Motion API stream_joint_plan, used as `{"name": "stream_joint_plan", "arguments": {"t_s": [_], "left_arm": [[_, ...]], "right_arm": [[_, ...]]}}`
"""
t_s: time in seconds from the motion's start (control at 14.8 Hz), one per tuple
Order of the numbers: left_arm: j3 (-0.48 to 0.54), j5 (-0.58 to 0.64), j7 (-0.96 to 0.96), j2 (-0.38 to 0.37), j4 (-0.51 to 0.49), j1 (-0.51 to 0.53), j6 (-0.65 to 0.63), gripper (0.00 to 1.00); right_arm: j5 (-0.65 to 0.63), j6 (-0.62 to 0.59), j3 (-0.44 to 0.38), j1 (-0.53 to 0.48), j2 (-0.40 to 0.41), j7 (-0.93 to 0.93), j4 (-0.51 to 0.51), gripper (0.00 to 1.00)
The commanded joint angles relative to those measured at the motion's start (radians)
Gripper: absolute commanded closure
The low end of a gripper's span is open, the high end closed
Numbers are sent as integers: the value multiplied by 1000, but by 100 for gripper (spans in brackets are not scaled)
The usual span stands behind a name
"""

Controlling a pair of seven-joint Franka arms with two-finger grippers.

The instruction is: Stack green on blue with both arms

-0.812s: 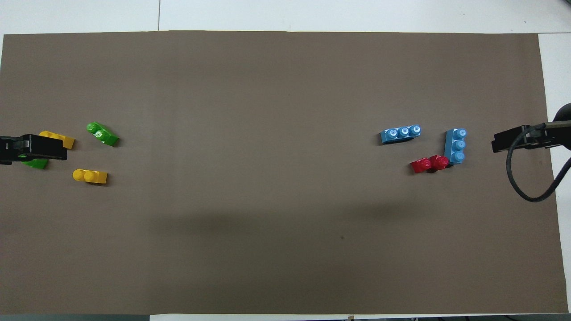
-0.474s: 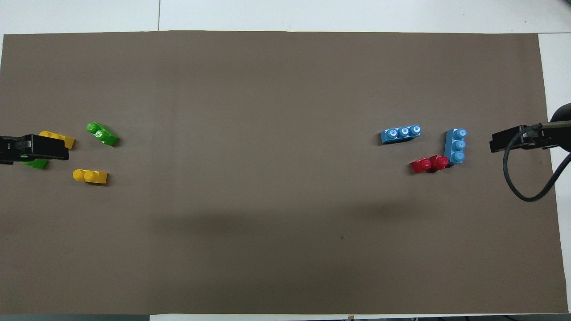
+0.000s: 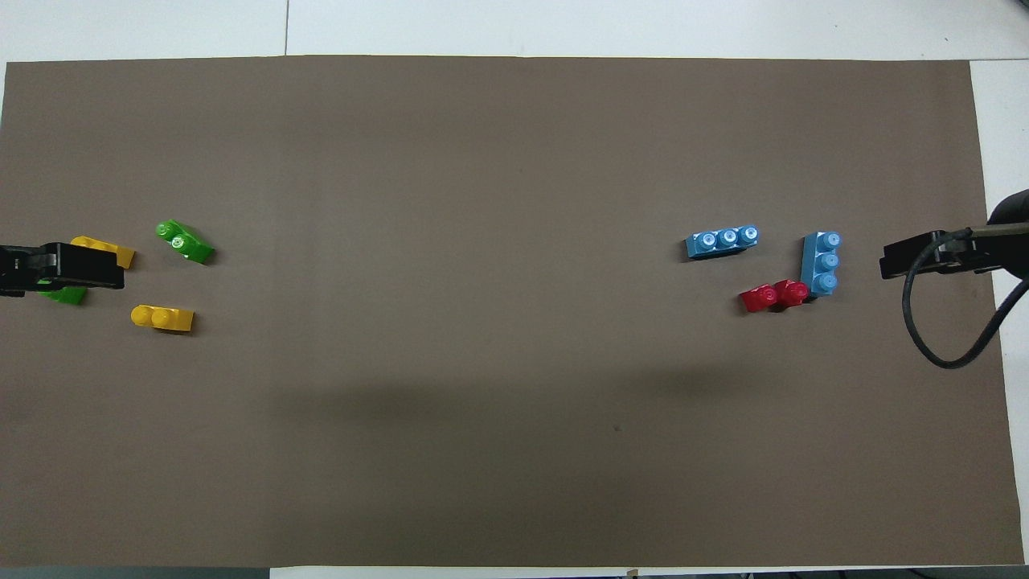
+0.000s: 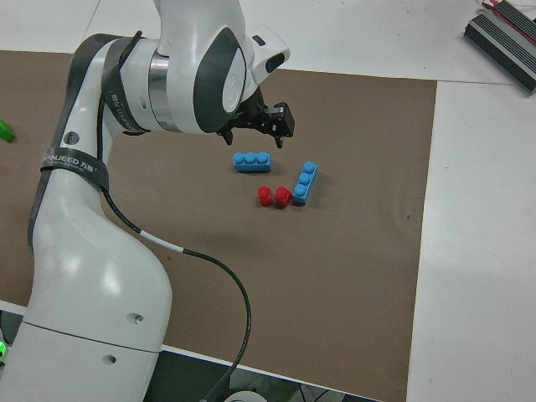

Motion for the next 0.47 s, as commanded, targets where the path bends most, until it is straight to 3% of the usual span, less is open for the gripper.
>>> {"name": "stream_joint_plan", "arguments": {"t_s": [0.0, 0.41], "left_arm": [[9, 1, -8, -33, -51, 5, 12, 0], [17, 0, -206, -80, -163, 26, 114, 0]], "right_arm": [[-16, 43, 3, -4, -25, 19, -32, 0], [-13, 59, 2, -13, -25, 8, -31, 0]]}}
